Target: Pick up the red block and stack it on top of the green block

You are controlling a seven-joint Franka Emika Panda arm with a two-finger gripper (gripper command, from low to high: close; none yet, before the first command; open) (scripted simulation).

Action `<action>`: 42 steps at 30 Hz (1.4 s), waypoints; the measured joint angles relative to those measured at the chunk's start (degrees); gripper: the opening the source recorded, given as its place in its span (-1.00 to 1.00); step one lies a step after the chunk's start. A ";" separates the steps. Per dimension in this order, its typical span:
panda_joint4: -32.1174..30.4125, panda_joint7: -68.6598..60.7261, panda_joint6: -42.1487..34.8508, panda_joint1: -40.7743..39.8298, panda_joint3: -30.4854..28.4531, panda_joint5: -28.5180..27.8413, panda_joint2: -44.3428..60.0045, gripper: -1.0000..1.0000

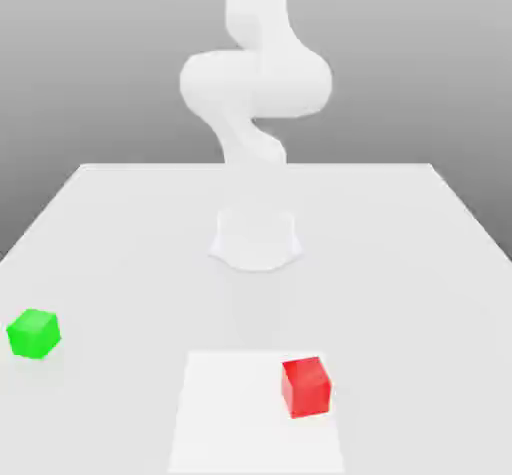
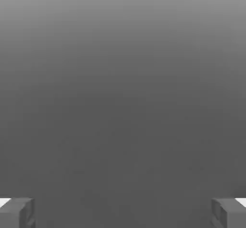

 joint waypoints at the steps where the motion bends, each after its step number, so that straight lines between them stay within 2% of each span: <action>1: -1.16 -0.23 1.28 0.51 -0.07 0.01 2.34 0.00; 14: -14.92 -3.48 16.47 4.11 1.68 0.96 29.60 0.00; 20: -20.95 -3.68 23.56 5.69 2.50 -0.37 42.06 0.00; 26: -20.19 -2.61 33.73 6.42 1.42 -2.06 54.53 0.00; 27: -20.00 -2.50 34.89 6.56 1.25 -2.20 55.89 -1.00; 34: -20.01 -2.34 34.87 6.50 1.30 -2.37 55.87 -1.00; 40: -21.59 -3.33 25.53 5.91 1.92 -0.85 44.95 -1.00; 42: -21.30 -0.70 23.84 1.92 -0.19 -0.65 43.55 -1.00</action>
